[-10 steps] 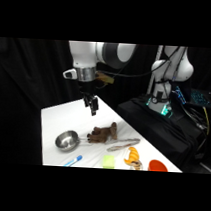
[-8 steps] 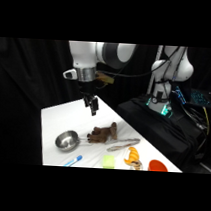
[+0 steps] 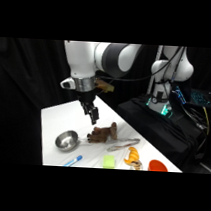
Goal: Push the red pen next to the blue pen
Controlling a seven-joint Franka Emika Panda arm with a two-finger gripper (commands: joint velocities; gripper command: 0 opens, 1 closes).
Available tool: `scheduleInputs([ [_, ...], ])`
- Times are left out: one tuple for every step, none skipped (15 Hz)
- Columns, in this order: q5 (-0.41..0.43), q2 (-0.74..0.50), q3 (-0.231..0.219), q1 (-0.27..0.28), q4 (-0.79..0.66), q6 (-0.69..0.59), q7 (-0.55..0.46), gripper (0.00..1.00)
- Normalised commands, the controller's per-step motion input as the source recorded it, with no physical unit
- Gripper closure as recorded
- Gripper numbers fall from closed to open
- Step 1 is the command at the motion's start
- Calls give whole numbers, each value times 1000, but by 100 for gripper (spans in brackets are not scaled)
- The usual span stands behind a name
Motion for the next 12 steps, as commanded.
scheduleInputs([
  [-114,383,67,158,505,14,194,0],
  [-164,397,44,167,517,33,204,0],
  [-181,446,33,181,563,23,233,0],
  [-179,468,25,186,587,9,245,0],
  [-170,480,22,192,600,0,245,0],
  [-189,500,10,206,618,6,253,0],
  [-181,507,5,206,633,-1,236,0],
  [-179,539,3,221,676,-6,241,0],
  [-189,566,-13,233,721,-7,245,0],
  [-152,583,-8,209,753,-26,200,0],
  [-138,616,-11,202,800,-30,179,0],
  [-127,631,-18,187,822,-37,155,0],
])
